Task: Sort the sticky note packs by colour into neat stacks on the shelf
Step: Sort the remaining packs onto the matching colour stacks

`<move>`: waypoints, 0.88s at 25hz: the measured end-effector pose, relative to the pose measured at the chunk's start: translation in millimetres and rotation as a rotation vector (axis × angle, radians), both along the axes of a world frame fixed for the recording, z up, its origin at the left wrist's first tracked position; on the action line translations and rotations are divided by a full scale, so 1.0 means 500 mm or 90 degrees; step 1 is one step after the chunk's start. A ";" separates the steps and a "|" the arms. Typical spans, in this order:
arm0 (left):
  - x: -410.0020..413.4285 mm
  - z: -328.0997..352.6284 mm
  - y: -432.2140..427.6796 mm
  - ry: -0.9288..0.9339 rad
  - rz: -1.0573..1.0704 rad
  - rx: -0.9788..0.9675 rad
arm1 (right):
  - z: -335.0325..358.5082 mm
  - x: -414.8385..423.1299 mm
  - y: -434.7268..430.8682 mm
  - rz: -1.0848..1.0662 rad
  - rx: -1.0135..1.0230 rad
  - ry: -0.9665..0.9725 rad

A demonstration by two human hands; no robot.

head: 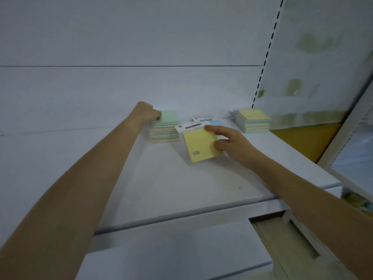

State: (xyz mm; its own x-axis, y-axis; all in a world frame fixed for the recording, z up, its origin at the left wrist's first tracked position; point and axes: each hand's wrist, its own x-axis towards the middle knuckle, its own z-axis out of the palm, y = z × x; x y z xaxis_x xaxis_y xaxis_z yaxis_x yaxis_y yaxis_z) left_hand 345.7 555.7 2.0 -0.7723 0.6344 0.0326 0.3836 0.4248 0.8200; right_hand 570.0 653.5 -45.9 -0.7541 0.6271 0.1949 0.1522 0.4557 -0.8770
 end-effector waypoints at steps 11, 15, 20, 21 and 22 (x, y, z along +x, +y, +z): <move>0.247 -0.087 0.111 0.458 -0.174 0.052 | 0.109 0.097 0.297 -0.165 0.026 0.080; 0.297 -0.118 0.140 0.392 -0.290 -0.047 | 0.093 0.093 0.357 -0.178 0.006 0.005; 0.317 -0.140 0.144 0.407 -0.315 -0.072 | 0.071 0.083 0.368 -0.186 0.057 -0.059; 0.319 -0.141 0.143 0.404 -0.309 -0.068 | 0.070 0.082 0.368 -0.184 0.063 -0.066; 0.320 -0.142 0.143 0.403 -0.302 -0.065 | 0.071 0.082 0.367 -0.185 0.065 -0.078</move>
State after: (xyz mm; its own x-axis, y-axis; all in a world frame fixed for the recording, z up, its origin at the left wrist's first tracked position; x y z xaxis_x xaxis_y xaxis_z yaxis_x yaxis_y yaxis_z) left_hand 505.9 627.4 -68.8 -0.2735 0.9142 0.2991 0.9222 0.1609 0.3517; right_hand 610.9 837.0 -10.5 -0.5678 0.8017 0.1868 0.3903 0.4619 -0.7964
